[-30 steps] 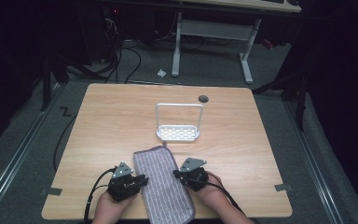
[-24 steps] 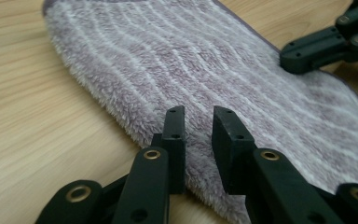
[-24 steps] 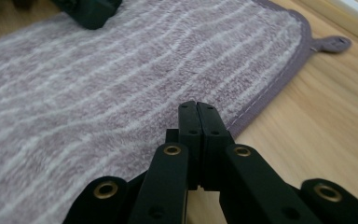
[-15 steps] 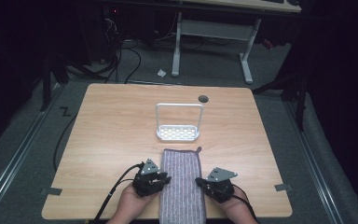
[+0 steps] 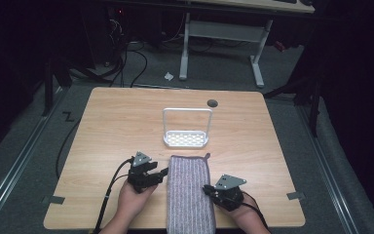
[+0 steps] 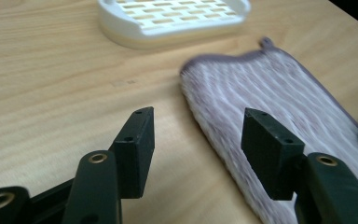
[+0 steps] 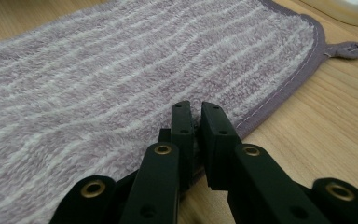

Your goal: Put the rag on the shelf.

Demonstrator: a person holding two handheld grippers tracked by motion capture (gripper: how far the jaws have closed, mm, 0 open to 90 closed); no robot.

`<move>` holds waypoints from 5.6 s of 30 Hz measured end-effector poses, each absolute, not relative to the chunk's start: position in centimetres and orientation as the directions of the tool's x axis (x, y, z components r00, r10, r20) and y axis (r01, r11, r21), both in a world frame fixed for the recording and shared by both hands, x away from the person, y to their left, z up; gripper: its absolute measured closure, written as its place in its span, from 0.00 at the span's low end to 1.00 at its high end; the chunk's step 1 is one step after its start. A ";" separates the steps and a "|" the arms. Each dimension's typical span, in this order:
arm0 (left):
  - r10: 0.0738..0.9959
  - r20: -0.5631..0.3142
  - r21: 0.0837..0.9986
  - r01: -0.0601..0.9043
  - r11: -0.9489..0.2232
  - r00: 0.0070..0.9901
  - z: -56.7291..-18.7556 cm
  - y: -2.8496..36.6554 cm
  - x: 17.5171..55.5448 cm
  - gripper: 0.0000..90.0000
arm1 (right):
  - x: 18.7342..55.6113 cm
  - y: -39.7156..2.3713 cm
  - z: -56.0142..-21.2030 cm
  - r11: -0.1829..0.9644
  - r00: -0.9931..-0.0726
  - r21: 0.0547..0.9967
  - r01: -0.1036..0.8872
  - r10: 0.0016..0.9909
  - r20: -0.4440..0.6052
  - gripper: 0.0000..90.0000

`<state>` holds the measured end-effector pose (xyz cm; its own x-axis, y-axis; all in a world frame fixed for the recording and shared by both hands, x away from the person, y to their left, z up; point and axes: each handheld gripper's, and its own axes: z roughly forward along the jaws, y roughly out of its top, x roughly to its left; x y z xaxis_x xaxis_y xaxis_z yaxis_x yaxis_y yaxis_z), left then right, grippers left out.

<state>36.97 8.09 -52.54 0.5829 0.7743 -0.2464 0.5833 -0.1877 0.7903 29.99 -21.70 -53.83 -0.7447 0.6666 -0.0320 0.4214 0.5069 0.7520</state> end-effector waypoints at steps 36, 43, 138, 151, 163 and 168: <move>0.735 -0.295 0.757 0.619 -0.210 0.610 -54.3 5.3 40.4 0.81 | 32.4 -21.4 -52.0 0.356 -0.640 0.790 0.499 0.766 0.059 0.60; 0.733 -0.275 0.756 0.611 -0.236 0.623 -54.2 5.0 40.3 0.90 | 37.2 -20.9 -52.9 0.321 -0.522 0.744 0.586 0.852 0.044 0.62; 0.815 -0.028 0.999 0.050 -0.002 0.578 -37.0 5.8 34.5 0.96 | 32.9 -17.0 -36.4 0.214 -0.458 0.977 -0.014 0.867 -0.196 0.91; 0.803 0.009 1.000 0.011 -0.019 0.597 -35.2 5.5 35.3 0.96 | 33.5 -17.8 -35.1 0.191 -0.458 0.982 -0.008 0.872 -0.174 0.91; 0.799 0.051 0.998 -0.005 -0.059 0.600 -33.9 4.9 38.0 0.96 | 35.6 -18.3 -34.3 0.183 -0.434 0.983 0.014 0.887 -0.159 0.91; 0.797 0.060 0.998 -0.015 -0.064 0.601 -33.2 5.0 39.7 0.96 | 37.0 -18.8 -33.9 0.175 -0.411 0.984 0.018 0.899 -0.153 0.91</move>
<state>39.70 4.96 -33.23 0.6012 0.7968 0.0602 -0.0150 -0.0640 0.9978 36.95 -18.80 -33.93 -0.4106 0.8990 -0.1525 0.0175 0.1750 0.9844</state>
